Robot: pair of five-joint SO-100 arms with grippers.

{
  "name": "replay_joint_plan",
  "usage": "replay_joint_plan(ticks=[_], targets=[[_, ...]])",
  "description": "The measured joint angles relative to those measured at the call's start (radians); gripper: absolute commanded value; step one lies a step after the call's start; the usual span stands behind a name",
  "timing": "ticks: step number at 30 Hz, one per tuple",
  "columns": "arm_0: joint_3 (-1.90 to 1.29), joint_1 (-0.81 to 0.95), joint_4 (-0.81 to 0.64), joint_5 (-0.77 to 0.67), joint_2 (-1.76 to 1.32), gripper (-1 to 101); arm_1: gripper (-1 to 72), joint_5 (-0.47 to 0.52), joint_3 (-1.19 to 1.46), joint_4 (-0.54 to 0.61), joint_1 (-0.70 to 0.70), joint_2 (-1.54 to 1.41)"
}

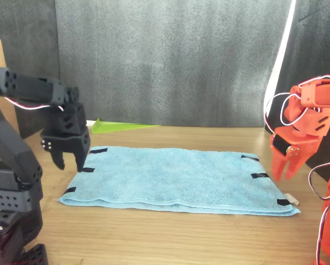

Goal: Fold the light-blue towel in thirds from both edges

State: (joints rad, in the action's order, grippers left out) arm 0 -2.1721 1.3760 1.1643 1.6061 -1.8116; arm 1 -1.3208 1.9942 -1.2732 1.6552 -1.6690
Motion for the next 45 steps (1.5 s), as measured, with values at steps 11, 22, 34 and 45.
replay_joint_plan(ticks=[11, 22, 34, 45], targets=[[-0.012, 0.017, 0.003, 0.0, -0.025, 29, 45.6, 0.008, 0.0, -0.008, -0.002, -0.009], [-0.031, 0.011, -0.005, 0.011, -0.046, 28, 38.8, 0.029, 0.018, -0.032, -0.055, -0.009], [-0.044, -0.032, 0.02, 0.0, -0.043, 29, 36.5, 0.06, 0.02, -0.031, -0.043, 0.015], [-0.051, -0.035, 0.049, 0.011, -0.002, 29, 36.1, 0.075, 0.035, -0.023, -0.044, 0.072]])
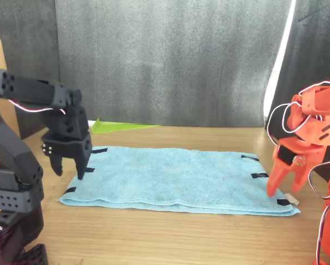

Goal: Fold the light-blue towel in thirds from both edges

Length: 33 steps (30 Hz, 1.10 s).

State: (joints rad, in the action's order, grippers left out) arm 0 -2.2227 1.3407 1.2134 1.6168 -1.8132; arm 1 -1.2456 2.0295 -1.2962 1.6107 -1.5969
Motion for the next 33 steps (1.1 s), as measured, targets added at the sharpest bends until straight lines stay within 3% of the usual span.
replay_joint_plan(ticks=[20, 33], targets=[[0.0, -0.037, 0.005, 0.018, -0.048, 28, 40.2, -0.04, -0.215, -0.029, 0.0, 0.227], [0.0, -0.015, -0.002, 0.018, -0.034, 28, 39.6, -0.023, -0.255, -0.098, -0.02, 0.153]])
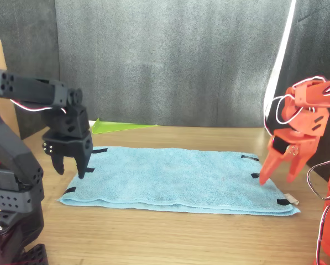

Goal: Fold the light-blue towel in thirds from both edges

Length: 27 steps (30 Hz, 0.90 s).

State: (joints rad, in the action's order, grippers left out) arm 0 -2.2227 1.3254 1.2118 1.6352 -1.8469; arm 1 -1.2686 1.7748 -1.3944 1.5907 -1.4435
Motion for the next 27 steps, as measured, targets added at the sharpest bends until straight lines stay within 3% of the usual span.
replay_joint_plan(ticks=[11, 27], targets=[[0.0, -0.02, 0.006, 0.0, -0.002, 27, 33.9, 0.012, 0.025, 0.049, -0.023, 0.084], [0.032, 0.038, 0.025, 0.0, 0.098, 26, 32.8, 0.02, 0.038, 0.057, -0.023, 0.098]])
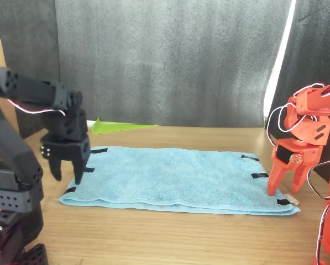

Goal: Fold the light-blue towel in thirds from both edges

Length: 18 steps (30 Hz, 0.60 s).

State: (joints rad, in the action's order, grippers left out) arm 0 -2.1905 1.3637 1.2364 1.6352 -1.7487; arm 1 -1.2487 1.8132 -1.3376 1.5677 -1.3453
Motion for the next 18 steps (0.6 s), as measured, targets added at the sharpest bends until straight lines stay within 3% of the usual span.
replay_joint_plan(ticks=[13, 18], targets=[[0.066, -0.018, 0.037, 0.012, 0.078, 25, 32.1, 0.0, 0.008, 0.005, 0.0, -0.008], [0.083, -0.021, 0.037, 0.018, 0.097, 18, 31.3, -0.002, 0.011, 0.005, 0.012, -0.008]])
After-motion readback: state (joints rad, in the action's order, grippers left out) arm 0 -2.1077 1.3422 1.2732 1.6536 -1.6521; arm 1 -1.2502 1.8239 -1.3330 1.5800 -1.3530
